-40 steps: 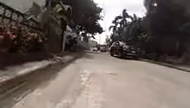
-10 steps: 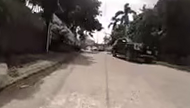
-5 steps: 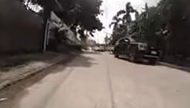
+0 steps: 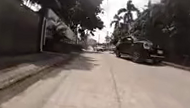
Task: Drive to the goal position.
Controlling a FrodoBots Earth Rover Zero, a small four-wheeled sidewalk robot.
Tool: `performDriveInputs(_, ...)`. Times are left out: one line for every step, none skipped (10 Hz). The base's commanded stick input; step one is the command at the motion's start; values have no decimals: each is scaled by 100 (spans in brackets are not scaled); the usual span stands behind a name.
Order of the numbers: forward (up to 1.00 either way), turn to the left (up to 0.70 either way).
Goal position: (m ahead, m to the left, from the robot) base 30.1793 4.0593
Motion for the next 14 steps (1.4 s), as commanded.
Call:
performDriveInputs(100, 0)
performDriveInputs(100, 0)
performDriveInputs(100, 0)
performDriveInputs(100, 0)
performDriveInputs(100, 0)
performDriveInputs(100, 0)
performDriveInputs(100, 0)
performDriveInputs(100, 0)
performDriveInputs(100, 0)
performDriveInputs(100, 0)
performDriveInputs(100, 0)
performDriveInputs(100, 0)
performDriveInputs(100, 0)
performDriveInputs(100, 0)
